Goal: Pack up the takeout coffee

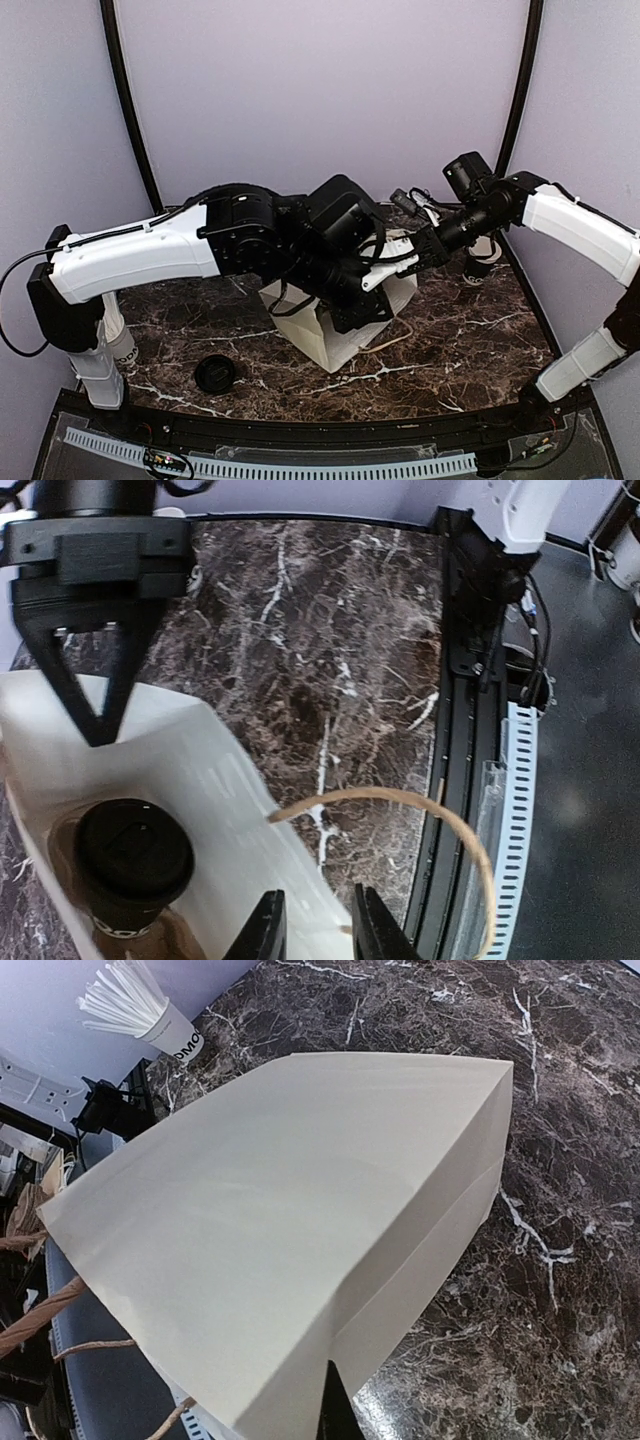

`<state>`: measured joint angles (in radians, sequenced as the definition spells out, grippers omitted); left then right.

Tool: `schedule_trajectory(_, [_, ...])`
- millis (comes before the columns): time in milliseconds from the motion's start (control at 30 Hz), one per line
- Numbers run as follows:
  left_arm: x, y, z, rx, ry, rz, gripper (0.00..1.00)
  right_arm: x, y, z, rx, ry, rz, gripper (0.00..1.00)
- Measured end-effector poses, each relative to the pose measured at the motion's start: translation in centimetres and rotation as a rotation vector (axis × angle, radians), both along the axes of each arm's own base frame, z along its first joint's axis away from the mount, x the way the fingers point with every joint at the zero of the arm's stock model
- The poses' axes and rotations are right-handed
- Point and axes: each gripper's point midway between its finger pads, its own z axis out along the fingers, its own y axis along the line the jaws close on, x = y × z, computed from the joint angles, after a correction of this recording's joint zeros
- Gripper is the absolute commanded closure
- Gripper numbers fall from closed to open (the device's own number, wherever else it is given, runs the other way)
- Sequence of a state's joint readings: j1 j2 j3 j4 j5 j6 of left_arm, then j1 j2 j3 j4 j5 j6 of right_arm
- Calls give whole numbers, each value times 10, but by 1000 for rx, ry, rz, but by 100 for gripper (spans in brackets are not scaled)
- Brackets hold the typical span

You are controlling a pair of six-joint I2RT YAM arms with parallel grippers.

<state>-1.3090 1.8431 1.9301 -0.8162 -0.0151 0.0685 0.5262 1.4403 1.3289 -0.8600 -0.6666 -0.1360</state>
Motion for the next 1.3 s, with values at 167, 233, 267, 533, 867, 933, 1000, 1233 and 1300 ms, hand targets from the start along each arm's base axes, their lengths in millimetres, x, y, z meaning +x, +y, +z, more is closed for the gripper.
schedule_trajectory(167, [33, 8, 5, 30, -84, 98, 42, -7, -2, 7, 32, 9, 6, 100])
schedule_trajectory(233, [42, 13, -2, 67, -106, 114, 37, -11, -3, 7, 39, 22, 6, 100])
schedule_trajectory(267, [45, 15, -7, 87, -116, 118, 36, -12, -3, 6, 43, 29, 7, 100])
schedule_trajectory(533, [53, 16, -40, 217, -189, 53, 26, -16, 0, 8, 70, 59, 12, 100])
schedule_trajectory(867, [86, 19, -52, 305, -321, 85, 14, -23, 1, 7, 94, 96, 33, 100])
schedule_trajectory(933, [93, 21, -60, 327, -321, 93, 3, -25, 2, 9, 104, 99, 40, 100])
schedule_trajectory(1000, [99, 22, -67, 345, -322, 93, 1, -28, 2, 9, 110, 104, 45, 100])
schedule_trajectory(1233, [110, 15, -84, 314, -317, 83, 1, -31, 2, 10, 127, 120, 55, 100])
schedule_trajectory(1300, [109, 7, -88, 286, -318, 59, 1, -30, 1, 10, 130, 122, 55, 100])
